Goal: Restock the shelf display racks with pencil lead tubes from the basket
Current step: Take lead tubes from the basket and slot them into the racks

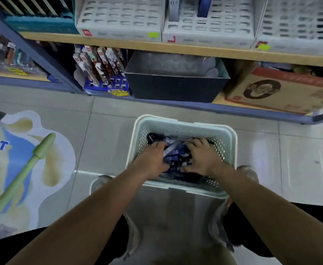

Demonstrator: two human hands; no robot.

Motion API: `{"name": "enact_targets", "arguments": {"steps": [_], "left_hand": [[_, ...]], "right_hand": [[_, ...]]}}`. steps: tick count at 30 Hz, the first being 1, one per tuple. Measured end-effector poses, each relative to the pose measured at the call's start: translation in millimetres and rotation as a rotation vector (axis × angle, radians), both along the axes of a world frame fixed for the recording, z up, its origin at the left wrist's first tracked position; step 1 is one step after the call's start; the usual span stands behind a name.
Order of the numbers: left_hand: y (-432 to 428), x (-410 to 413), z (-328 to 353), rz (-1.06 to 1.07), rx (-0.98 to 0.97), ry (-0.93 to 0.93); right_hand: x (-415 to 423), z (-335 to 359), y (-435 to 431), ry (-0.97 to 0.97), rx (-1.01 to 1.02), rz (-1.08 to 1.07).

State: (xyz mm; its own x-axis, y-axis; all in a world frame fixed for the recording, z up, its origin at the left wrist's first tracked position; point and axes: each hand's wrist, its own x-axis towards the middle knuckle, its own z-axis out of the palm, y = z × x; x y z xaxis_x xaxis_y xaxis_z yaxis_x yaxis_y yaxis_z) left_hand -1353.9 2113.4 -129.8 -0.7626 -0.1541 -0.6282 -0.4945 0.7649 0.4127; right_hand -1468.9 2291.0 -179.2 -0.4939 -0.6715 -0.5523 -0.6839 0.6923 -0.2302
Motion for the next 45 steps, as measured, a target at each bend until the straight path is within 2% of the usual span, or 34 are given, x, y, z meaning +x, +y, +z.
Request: {"name": "enact_targets", "arguments": {"steps": [5, 10, 25, 31, 37, 41, 45], "left_hand": [[-1, -9, -39, -0.040, 0.014, -0.065], [-7, -13, -57, -0.041, 0.035, -0.044], [0, -12, -63, 0.099, 0.134, -0.003], [-2, -13, -64, 0.241, 0.244, 0.005], [2, -15, -66, 0.250, 0.214, -0.015], [7, -16, -64, 0.159, 0.181, -0.059], [11, -19, -67, 0.214, 0.204, -0.052]], "right_hand": [[-7, -8, -3, -0.044, -0.005, 0.079], [-12, -11, -7, -0.049, -0.019, 0.091], [-16, -6, -10, -0.129, -0.089, -0.030], [-14, -5, -11, -0.356, -0.269, -0.270], [-4, -6, -16, -0.391, -0.394, -0.502], [-1, -8, -19, -0.417, -0.457, -0.643], [-4, -7, -19, -0.468, -0.468, -0.669]]}}
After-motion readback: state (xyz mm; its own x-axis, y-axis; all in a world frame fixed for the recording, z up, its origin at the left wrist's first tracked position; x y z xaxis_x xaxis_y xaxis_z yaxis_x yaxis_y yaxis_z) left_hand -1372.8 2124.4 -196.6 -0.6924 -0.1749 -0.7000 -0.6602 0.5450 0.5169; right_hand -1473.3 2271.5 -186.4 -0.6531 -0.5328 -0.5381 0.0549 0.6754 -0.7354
